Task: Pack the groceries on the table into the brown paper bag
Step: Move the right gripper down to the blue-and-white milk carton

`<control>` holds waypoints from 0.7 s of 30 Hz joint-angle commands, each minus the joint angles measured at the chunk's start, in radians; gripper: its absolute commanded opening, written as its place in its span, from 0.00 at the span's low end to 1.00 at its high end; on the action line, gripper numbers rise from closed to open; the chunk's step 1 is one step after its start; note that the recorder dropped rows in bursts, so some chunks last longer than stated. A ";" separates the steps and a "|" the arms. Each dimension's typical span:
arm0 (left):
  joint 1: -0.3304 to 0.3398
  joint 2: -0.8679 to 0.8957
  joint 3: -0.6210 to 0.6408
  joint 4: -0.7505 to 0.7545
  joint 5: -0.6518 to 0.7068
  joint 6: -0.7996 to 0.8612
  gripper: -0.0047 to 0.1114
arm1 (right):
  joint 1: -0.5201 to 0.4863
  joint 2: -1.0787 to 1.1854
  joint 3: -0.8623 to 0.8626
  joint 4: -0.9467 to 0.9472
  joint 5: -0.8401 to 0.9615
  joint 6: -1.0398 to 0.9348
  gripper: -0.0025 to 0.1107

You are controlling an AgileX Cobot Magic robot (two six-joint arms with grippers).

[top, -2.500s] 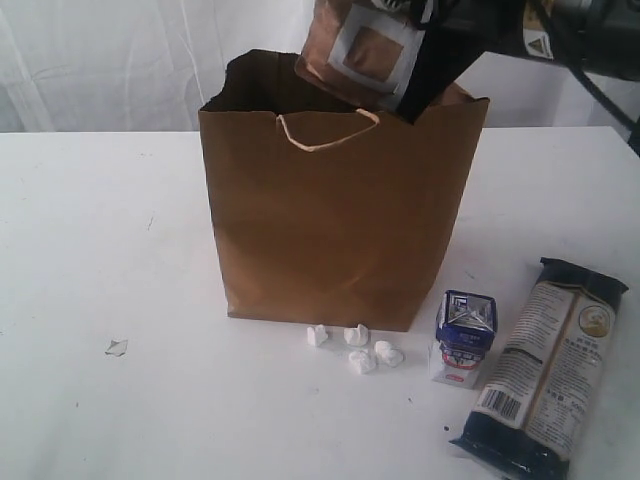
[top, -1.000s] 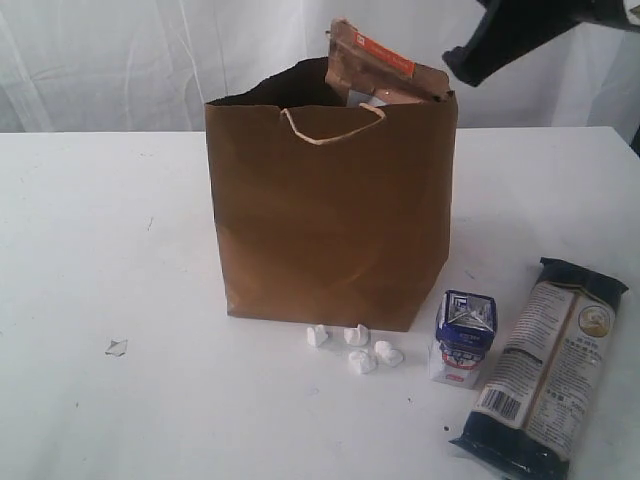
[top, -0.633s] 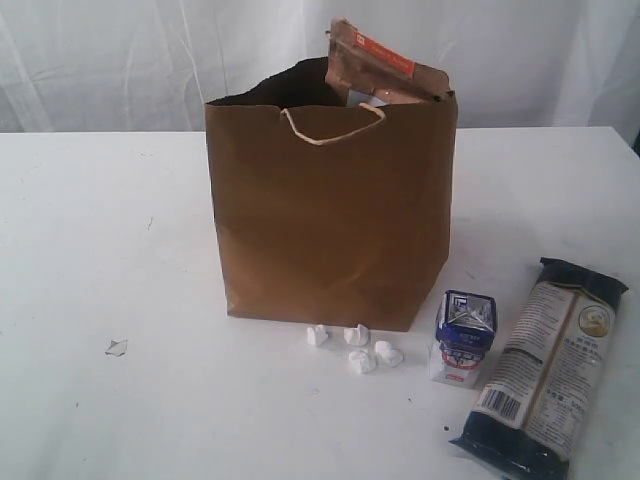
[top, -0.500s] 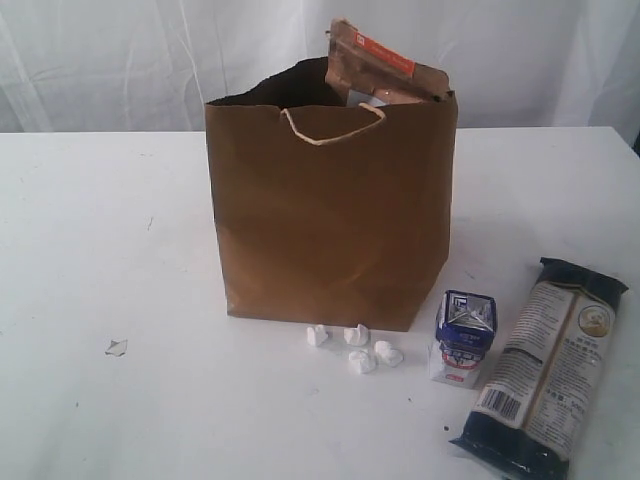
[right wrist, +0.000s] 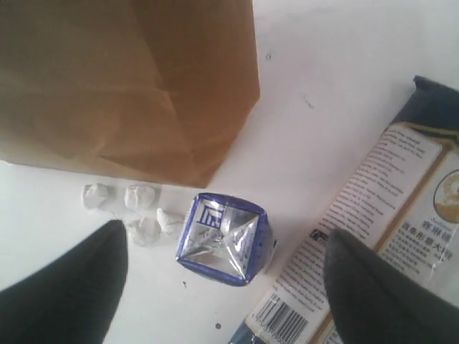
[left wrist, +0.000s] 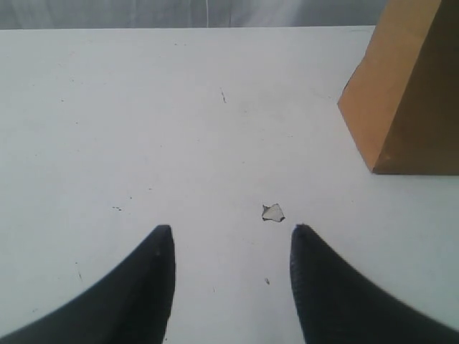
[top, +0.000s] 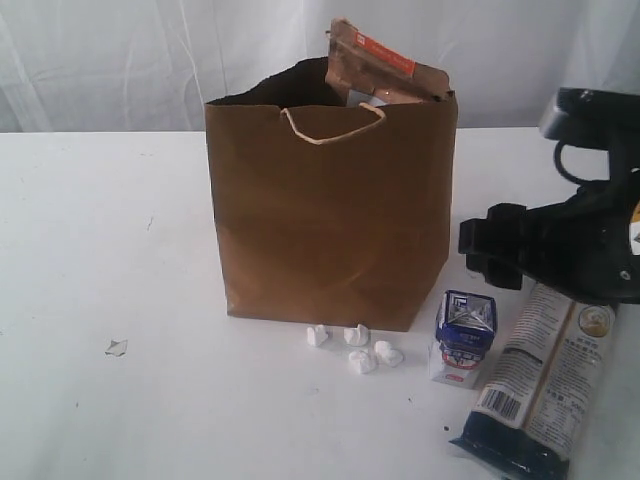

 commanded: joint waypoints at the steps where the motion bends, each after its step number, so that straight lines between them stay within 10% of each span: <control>1: 0.003 -0.004 0.003 -0.007 0.005 0.003 0.50 | -0.004 0.090 -0.032 0.014 0.027 0.019 0.65; 21: 0.003 -0.004 0.003 -0.007 0.005 0.003 0.50 | -0.001 0.323 -0.116 0.070 0.081 0.026 0.65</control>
